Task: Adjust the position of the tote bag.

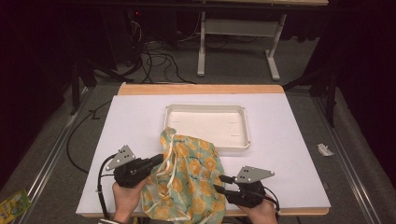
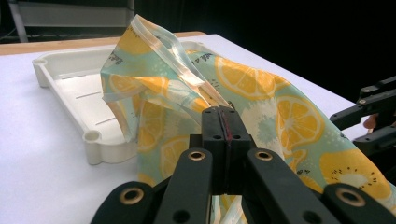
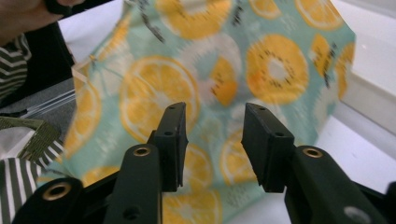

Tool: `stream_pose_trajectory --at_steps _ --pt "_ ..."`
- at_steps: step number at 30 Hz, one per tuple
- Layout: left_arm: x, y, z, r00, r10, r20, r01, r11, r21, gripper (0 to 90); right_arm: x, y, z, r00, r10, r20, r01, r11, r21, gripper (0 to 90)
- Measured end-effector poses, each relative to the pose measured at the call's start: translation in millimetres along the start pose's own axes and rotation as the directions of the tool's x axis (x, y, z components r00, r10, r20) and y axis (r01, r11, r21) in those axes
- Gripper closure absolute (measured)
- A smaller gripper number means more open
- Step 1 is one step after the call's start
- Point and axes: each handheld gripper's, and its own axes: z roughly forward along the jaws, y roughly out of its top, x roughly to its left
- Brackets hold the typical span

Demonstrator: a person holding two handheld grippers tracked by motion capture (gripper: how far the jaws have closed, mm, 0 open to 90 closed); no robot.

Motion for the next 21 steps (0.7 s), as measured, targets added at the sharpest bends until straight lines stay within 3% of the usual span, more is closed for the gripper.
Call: stream_pose_trajectory --at_steps 6,9,16,21 --pt "0.4 -0.3 0.0 1.0000 -0.002 -0.002 0.002 1.0000 0.001 90.0 6.4 16.8 11.0 0.9997 -0.022 -0.010 0.021 1.000 -0.016 54.3" --pt "0.4 -0.3 0.1 1.0000 -0.002 0.000 0.002 1.0000 0.001 90.0 7.2 26.0 16.3 0.9994 -0.032 0.010 0.032 0.999 -0.022 50.6" --pt "1.0 -0.1 0.2 1.0000 -0.006 0.003 0.006 1.0000 0.000 90.0 -4.5 42.3 32.3 0.9980 -0.026 0.058 0.027 1.000 -0.007 43.6" --pt "1.9 -0.5 0.6 1.0000 -0.008 0.002 0.008 1.0000 0.002 90.0 -10.9 43.6 45.6 0.9981 -0.020 0.058 0.019 1.000 0.024 42.2"
